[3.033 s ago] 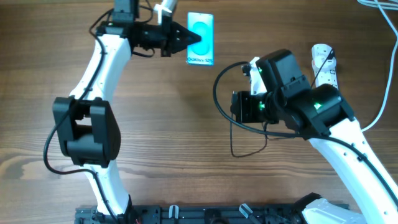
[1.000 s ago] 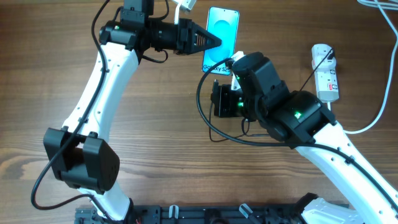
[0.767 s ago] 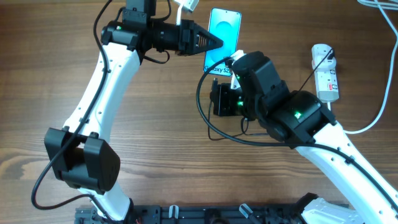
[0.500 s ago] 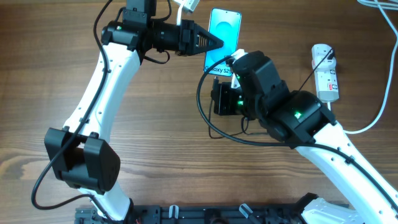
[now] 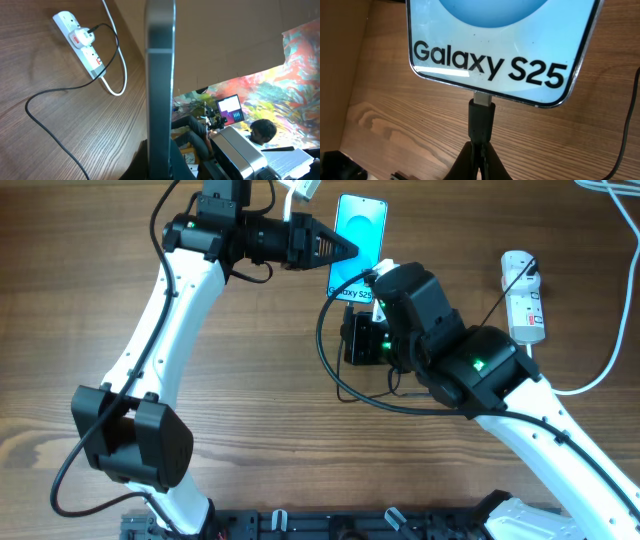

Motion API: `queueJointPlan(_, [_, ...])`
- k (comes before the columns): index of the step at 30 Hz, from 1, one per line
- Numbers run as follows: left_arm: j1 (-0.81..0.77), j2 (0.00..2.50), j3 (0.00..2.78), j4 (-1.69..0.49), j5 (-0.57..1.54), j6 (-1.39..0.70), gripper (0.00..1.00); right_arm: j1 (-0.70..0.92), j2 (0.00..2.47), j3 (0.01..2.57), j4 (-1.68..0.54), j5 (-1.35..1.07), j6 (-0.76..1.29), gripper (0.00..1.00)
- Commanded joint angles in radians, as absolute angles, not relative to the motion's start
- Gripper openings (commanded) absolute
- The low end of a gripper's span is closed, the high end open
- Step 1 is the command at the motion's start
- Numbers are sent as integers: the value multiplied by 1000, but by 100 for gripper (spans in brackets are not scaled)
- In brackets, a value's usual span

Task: Plug charger to phone and switch on socket
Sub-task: 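Push the USB-C plug up into the phone's bottom port with the right gripper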

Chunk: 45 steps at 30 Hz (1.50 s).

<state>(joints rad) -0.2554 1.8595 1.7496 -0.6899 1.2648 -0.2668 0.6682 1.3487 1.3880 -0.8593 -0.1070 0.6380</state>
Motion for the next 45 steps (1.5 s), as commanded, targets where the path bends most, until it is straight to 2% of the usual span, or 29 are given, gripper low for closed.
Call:
queueJointPlan(1, [-258,1821,1768,-690,1290,-243,4,670,1351,1402,-857,-86,628,5])
queueJointPlan(27, [-276,1821,1768,-689,1310,-238,4,670,1354,1402,-864,-102,603,5])
queueJointPlan(45, [-284,1821,1767,-693,1251,-238,4,670,1362,1402,-877,-67,601,5])
